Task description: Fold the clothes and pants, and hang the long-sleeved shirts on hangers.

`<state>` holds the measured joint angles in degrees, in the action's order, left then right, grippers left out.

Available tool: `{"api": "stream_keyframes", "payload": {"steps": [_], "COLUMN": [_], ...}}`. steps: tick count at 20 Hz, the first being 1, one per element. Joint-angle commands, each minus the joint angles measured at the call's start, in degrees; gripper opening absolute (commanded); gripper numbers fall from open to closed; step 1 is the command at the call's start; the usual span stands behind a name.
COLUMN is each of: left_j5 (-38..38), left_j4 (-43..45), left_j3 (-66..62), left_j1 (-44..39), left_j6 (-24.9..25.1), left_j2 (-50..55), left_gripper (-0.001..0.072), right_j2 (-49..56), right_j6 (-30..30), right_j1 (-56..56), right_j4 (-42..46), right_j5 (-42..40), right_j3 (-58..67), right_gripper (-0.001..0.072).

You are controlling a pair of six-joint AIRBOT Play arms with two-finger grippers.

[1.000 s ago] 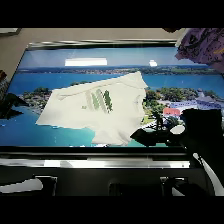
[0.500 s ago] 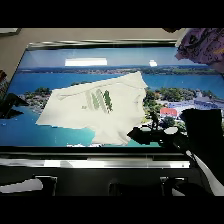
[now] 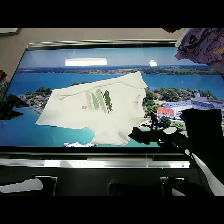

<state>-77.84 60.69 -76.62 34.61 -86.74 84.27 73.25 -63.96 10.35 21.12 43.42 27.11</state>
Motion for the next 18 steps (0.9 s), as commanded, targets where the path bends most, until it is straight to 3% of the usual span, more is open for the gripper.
{"api": "stream_keyframes", "payload": {"steps": [1,7,18], "left_j5": [7.74,9.75,10.01], "left_j4": [0.07,-4.96,-8.92], "left_j3": [4.87,13.42,13.57], "left_j1": [2.71,7.82,5.64], "left_j6": [3.67,12.94,16.55], "left_j2": [-0.02,4.13,10.23], "left_gripper": [0.0601,0.0601,0.0598], "right_j2": [-2.36,-6.01,-5.99], "right_j6": [-3.39,-10.05,-10.97], "right_j1": [-0.02,-0.02,-0.02], "right_j4": [1.40,6.88,8.02], "right_j5": [2.01,1.20,1.55], "right_j3": [0.07,0.09,3.41], "right_gripper": [0.0029,0.0029,0.0029]}}
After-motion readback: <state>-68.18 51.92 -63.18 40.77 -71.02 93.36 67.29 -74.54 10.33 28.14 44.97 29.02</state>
